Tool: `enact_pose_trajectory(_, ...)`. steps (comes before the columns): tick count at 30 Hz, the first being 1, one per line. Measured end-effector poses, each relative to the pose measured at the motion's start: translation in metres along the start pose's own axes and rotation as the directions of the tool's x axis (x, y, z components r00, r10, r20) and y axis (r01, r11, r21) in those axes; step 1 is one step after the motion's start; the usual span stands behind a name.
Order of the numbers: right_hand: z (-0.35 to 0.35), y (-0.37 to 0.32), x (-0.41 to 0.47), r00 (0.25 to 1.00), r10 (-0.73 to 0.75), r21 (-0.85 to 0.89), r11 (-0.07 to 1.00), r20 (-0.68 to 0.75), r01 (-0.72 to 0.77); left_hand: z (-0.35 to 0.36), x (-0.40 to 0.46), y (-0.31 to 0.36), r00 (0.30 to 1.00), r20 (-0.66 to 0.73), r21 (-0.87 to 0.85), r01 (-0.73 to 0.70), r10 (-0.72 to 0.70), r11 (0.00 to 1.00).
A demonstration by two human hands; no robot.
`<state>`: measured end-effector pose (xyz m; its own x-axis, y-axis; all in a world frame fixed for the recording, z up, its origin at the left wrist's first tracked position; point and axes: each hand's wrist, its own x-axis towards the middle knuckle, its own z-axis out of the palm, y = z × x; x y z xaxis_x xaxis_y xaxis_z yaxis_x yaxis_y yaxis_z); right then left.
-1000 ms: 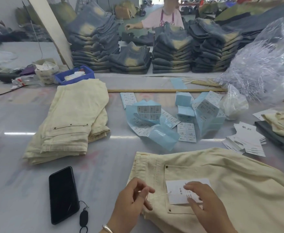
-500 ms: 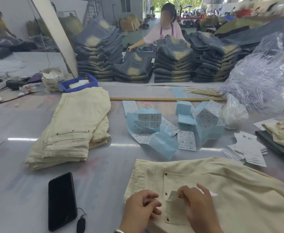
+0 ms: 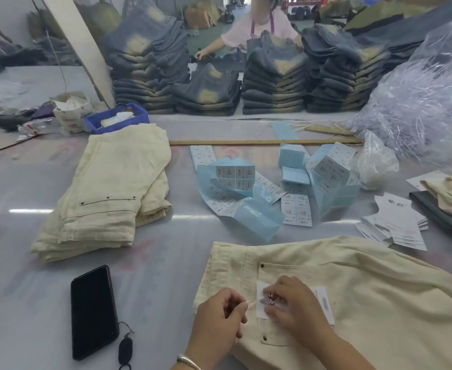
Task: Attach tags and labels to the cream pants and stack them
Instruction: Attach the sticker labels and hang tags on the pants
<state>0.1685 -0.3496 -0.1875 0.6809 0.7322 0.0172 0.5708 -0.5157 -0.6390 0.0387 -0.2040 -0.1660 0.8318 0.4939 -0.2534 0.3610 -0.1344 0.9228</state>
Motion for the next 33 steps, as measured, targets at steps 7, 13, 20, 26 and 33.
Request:
enact_pose_trajectory(7,0.013,-0.007,0.005,0.982,-0.107,-0.031,0.994,-0.157,0.103,0.002,0.005,0.003,1.0,-0.004,0.038,0.008,-0.008,0.999)
enact_pose_trajectory(13,0.01,-0.021,0.006,0.979,0.202,0.475,0.866,-0.041,-0.159,0.001,0.014,0.02,0.998,0.052,0.057,-0.049,0.046,0.997)
enact_pose_trajectory(20,0.001,-0.027,0.006,0.926,0.265,0.863,0.36,0.27,-0.355,0.0,0.014,0.029,0.993,0.017,0.063,-0.121,0.12,0.991)
enact_pose_trajectory(26,0.003,-0.022,0.005,0.946,0.17,0.871,0.372,0.275,-0.32,-0.003,0.016,0.03,0.996,0.052,0.016,-0.07,0.069,0.997)
enact_pose_trajectory(33,-0.002,-0.029,0.004,0.981,0.163,0.776,0.605,0.101,-0.18,-0.002,0.016,0.025,0.997,0.024,0.035,-0.07,0.07,0.997)
